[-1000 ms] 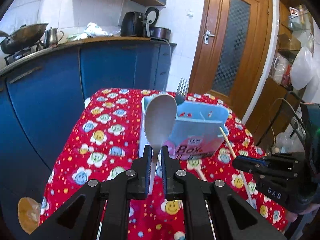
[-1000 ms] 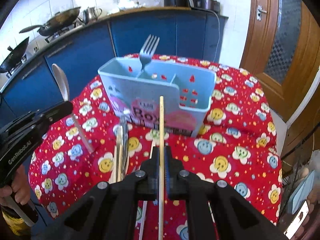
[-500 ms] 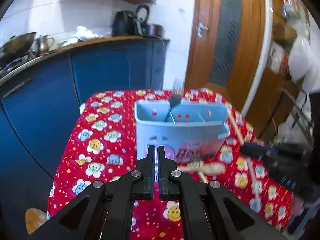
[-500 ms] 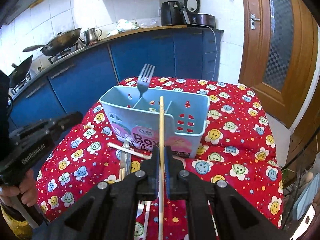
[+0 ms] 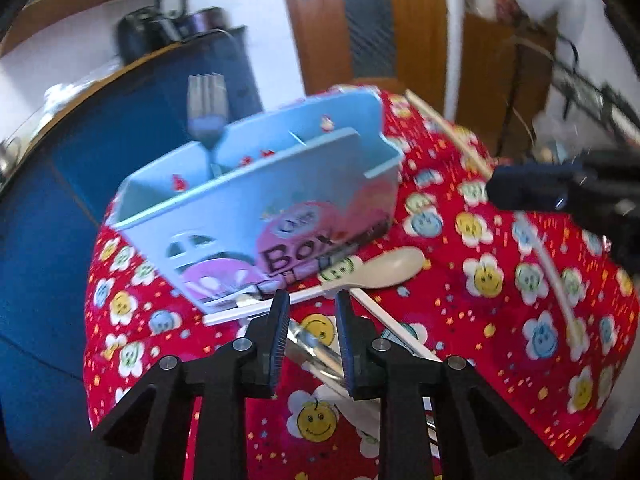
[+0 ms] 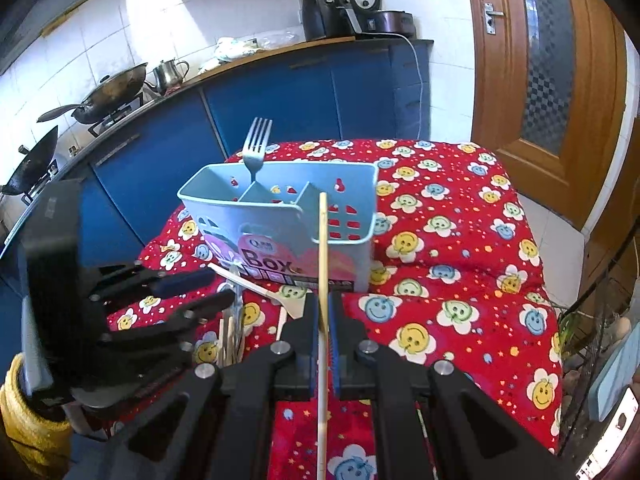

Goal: Organize utensils

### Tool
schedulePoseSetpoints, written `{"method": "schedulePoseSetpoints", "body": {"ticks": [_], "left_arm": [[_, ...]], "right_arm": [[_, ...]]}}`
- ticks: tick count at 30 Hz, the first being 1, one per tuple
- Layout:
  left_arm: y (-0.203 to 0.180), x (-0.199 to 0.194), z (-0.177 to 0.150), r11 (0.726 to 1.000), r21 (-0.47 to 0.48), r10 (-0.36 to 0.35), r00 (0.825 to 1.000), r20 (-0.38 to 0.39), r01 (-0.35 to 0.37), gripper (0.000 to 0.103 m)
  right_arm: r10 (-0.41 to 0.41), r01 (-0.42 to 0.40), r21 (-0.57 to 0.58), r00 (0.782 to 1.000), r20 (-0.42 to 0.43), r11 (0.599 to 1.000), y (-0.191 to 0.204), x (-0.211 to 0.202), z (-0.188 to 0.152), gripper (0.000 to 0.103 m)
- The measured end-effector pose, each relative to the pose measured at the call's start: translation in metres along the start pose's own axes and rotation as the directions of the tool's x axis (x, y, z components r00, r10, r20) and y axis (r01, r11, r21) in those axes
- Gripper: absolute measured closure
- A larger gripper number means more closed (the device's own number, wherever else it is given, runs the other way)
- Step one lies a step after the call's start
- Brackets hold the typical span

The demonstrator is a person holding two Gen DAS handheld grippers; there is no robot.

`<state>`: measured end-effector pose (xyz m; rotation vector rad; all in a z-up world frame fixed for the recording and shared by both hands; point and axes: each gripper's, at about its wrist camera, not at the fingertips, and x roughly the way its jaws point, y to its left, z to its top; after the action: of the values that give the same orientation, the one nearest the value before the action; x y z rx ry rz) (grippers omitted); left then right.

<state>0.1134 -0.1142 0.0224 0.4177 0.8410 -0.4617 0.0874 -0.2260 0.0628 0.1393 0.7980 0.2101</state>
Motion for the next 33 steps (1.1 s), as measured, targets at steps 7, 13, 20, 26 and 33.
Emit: {"method": "schedulePoseSetpoints", "body": {"ticks": [7, 13, 20, 26, 33], "left_arm": [[-0.018, 0.022, 0.009, 0.979, 0.203, 0.027, 0.996, -0.087, -0.009, 0.074], [-0.017, 0.039, 0.023, 0.955, 0.294, 0.016, 0.982, -0.186, 0.04, 0.074], [-0.012, 0.059, 0.029, 0.938, 0.334, 0.0, 0.966, -0.258, 0.089, 0.082], [-0.021, 0.058, 0.034, 0.918, 0.387, 0.014, 0.967, -0.254, 0.089, 0.097], [-0.02, 0.047, 0.037, 0.939, 0.321, -0.038, 0.964, -0.262, 0.124, 0.103]], "right_arm": [[0.033, -0.032, 0.029, 0.999, -0.031, 0.999, -0.013, -0.001, -0.006, 0.097], [0.05, -0.048, 0.041, 0.997, -0.051, 0.998, -0.019, 0.0, -0.009, 0.097], [0.05, -0.047, 0.042, 0.997, -0.054, 0.998, -0.022, 0.001, -0.009, 0.097], [0.052, -0.049, 0.044, 0.997, -0.056, 0.998, -0.026, 0.002, -0.009, 0.097], [0.065, -0.063, 0.043, 0.997, -0.048, 0.997, -0.025, 0.001, -0.008, 0.097]]}}
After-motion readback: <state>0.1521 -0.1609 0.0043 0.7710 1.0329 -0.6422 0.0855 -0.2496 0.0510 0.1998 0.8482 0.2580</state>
